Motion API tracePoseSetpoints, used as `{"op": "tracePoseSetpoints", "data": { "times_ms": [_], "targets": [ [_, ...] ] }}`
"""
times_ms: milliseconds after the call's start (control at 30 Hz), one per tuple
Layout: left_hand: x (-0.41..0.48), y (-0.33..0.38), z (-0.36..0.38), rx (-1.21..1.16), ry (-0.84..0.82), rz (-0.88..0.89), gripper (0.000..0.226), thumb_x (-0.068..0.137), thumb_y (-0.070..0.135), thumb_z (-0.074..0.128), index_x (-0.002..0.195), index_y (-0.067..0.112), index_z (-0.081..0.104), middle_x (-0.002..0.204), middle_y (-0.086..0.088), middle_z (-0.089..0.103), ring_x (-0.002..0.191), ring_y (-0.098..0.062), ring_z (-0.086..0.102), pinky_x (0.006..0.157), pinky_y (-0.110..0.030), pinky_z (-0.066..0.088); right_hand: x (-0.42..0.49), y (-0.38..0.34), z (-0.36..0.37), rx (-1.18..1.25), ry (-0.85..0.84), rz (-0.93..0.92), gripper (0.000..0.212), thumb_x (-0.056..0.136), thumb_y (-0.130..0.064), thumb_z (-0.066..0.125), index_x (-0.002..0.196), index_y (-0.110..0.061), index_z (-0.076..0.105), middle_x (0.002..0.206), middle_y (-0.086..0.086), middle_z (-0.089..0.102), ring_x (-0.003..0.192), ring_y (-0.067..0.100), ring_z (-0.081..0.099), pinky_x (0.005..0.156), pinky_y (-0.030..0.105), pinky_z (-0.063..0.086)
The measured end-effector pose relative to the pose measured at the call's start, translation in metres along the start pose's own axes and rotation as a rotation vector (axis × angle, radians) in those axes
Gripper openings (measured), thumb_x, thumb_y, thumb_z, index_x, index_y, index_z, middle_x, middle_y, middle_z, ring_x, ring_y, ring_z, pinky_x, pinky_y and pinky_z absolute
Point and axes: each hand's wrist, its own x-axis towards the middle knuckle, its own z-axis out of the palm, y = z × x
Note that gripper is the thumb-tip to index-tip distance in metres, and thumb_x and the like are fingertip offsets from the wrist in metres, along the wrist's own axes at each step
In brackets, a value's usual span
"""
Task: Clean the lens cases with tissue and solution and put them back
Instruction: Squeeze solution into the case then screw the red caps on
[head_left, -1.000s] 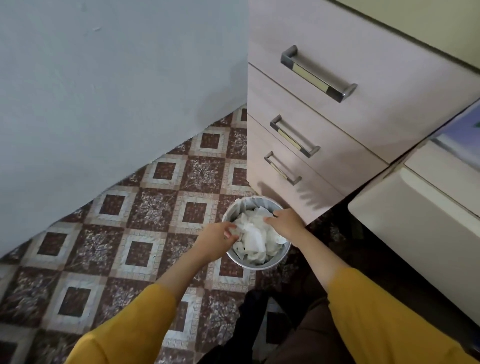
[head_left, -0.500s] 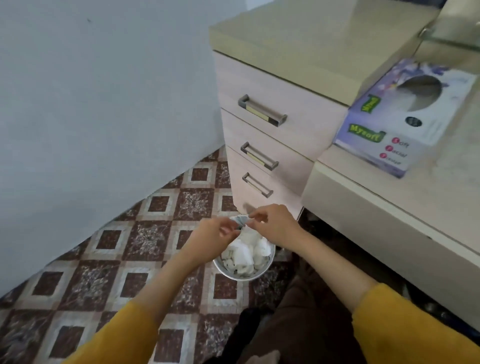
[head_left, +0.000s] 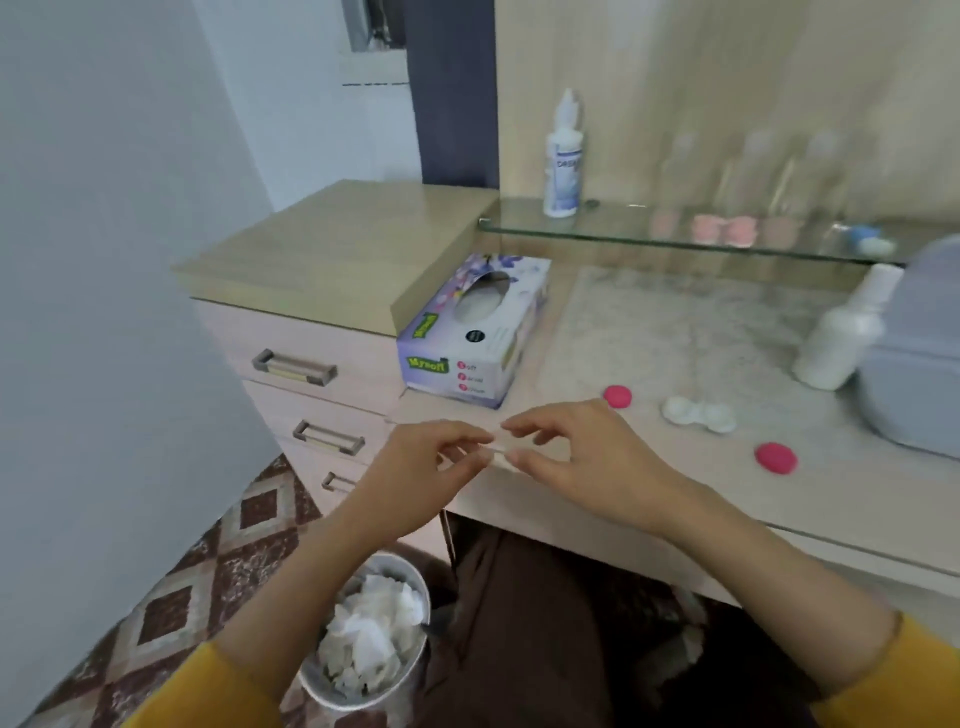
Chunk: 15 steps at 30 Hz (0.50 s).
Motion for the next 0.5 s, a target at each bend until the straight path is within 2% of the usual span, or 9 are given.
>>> {"op": "tracePoseSetpoints", "data": {
  "times_ms": [167, 267, 400, 500],
  "targets": [
    [0.054, 0.043, 0.036, 0.005, -0.111, 0.151, 0.019, 0.086, 0.021, 0.061, 0.104, 0.016, 0.068, 0.096, 0.001, 0.068, 0.074, 0.003, 0.056, 0.07, -0.003, 0.039, -0.021, 0.052, -0.055, -0.131, 0.134, 0.168, 0.032, 0.087, -0.037, 0.057, 0.116, -0.023, 0.063, 0.113, -0.009, 0.065, 0.096, 0.008, 0.059, 0.089, 0.026, 0.043],
    [0.084, 0.055, 0.058, 0.064, -0.147, 0.218, 0.026, 0.087, 0.024, 0.06, 0.111, 0.015, 0.064, 0.108, -0.002, 0.064, 0.089, -0.007, 0.057, 0.074, -0.004, 0.037, -0.035, 0.081, -0.08, -0.174, 0.216, 0.278, 0.031, 0.087, -0.035, 0.058, 0.115, -0.021, 0.063, 0.114, -0.006, 0.065, 0.095, 0.011, 0.06, 0.087, 0.028, 0.043],
    [0.108, 0.06, 0.086, 0.125, -0.228, 0.234, 0.048, 0.081, 0.035, 0.066, 0.124, 0.016, 0.055, 0.127, 0.001, 0.053, 0.116, -0.012, 0.048, 0.101, -0.021, 0.034, -0.055, 0.113, -0.1, -0.206, 0.319, 0.432, 0.028, 0.086, -0.034, 0.061, 0.109, -0.02, 0.066, 0.112, -0.007, 0.065, 0.092, 0.011, 0.061, 0.08, 0.027, 0.045],
    [0.12, 0.061, 0.103, 0.182, -0.287, 0.278, 0.062, 0.079, 0.042, 0.067, 0.133, 0.017, 0.046, 0.137, 0.004, 0.044, 0.124, -0.01, 0.038, 0.098, -0.011, 0.021, -0.064, 0.132, -0.113, -0.226, 0.472, 0.556, 0.024, 0.081, -0.035, 0.067, 0.096, -0.018, 0.068, 0.099, -0.005, 0.068, 0.081, 0.011, 0.058, 0.078, 0.028, 0.043]
  ]
}}
